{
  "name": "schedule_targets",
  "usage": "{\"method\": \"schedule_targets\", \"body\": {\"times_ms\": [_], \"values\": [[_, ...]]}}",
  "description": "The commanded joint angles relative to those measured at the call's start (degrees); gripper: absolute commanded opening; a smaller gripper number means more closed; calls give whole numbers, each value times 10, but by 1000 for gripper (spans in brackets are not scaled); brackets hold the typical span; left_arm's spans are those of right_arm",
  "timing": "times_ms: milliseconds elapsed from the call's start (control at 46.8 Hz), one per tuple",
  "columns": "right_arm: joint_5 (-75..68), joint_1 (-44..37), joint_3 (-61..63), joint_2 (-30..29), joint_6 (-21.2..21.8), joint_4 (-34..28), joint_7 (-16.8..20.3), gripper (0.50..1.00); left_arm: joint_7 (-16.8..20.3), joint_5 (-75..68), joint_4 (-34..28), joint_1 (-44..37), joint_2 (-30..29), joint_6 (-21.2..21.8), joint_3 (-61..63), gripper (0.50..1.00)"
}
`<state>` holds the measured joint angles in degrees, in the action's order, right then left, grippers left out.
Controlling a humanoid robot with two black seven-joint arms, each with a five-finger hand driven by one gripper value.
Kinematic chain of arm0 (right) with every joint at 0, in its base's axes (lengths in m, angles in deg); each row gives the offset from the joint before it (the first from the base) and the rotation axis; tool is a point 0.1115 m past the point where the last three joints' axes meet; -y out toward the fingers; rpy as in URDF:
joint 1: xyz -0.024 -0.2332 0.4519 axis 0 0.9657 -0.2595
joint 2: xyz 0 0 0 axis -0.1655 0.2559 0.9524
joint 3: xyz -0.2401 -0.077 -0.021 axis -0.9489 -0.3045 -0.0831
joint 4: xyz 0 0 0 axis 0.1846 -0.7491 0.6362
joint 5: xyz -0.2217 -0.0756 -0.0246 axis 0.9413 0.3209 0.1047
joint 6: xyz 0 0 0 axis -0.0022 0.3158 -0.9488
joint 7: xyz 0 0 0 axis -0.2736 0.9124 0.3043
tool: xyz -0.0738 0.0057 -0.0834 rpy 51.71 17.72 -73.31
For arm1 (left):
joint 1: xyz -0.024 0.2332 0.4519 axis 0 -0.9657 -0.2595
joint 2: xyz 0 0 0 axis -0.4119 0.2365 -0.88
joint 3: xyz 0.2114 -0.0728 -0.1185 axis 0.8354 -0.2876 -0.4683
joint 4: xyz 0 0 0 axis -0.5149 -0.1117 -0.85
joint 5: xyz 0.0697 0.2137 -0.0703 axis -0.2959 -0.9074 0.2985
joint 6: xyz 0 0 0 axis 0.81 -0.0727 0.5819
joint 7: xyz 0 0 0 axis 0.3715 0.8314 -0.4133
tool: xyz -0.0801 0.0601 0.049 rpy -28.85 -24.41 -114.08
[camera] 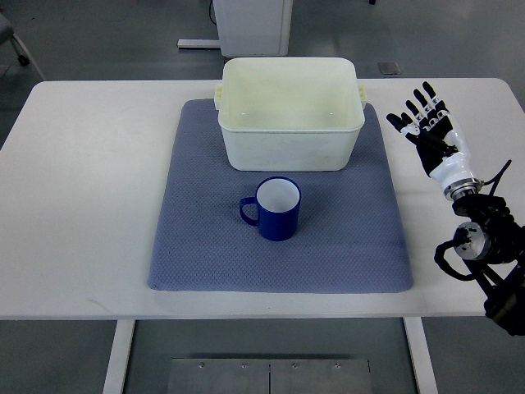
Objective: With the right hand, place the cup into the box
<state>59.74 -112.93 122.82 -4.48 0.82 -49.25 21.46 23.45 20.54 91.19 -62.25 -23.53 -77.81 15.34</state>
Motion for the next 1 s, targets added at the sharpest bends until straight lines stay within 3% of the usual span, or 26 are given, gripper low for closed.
{"method": "schedule_targets", "body": {"times_ms": [0,428,984], "values": [[0,-1,0,1,0,-2,-2,1000,0,0,0,0,0,0,-1,1000],[0,-13,3,49,9,-18,-2,1000,0,0,0,0,0,0,-1,1000],[6,24,-43,153,38,-241,13,1000,0,0,0,0,0,0,-1,1000]]}}
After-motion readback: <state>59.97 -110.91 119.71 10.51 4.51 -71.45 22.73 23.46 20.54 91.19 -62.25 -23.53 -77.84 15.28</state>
